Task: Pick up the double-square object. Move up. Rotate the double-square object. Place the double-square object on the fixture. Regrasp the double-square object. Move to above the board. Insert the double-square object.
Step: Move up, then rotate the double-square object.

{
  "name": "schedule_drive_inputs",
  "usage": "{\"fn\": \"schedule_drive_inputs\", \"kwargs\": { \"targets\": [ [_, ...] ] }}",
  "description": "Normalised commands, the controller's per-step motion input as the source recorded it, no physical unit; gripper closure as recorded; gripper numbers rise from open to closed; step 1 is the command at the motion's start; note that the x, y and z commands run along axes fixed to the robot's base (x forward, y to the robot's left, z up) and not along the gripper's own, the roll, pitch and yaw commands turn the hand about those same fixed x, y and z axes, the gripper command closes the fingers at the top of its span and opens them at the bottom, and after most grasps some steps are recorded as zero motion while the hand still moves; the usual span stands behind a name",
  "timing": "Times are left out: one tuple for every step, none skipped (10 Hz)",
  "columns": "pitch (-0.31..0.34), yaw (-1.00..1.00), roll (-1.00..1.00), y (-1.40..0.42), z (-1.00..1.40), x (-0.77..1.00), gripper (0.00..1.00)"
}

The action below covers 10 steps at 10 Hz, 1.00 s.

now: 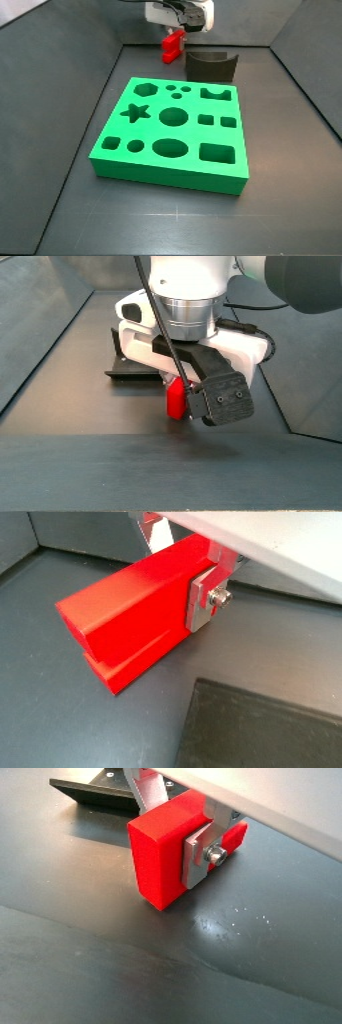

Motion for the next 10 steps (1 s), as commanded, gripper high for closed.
{"fn": "schedule_drive_inputs", "kwargs": {
  "targets": [
    [0.000, 0.00, 0.00, 0.00, 0.83, 0.00, 1.00],
    [0.010, -0.01, -0.01, -0.03, 0.82, 0.02, 1.00],
    [0.027, -0.01, -0.02, -0.03, 0.74, 0.00, 1.00],
    [0.048, -0.01, -0.03, -0.02, 0.54, 0.00, 1.00],
    [0.048, 0.00, -0.03, -0.01, 0.43, 0.00, 1.00],
    [0.000, 0.00, 0.00, -1.00, 0.66, -0.91, 1.00],
    [-0.048, 0.01, 0.02, -1.00, 0.56, -0.91, 1.00],
    [-0.067, 0.02, 0.04, -1.00, 0.52, -0.96, 1.00],
    [-0.048, 0.02, 0.04, -0.80, 0.34, -0.83, 1.00],
    [-0.038, 0.02, 0.04, -0.60, 0.19, -0.67, 1.00]
  ]
}}
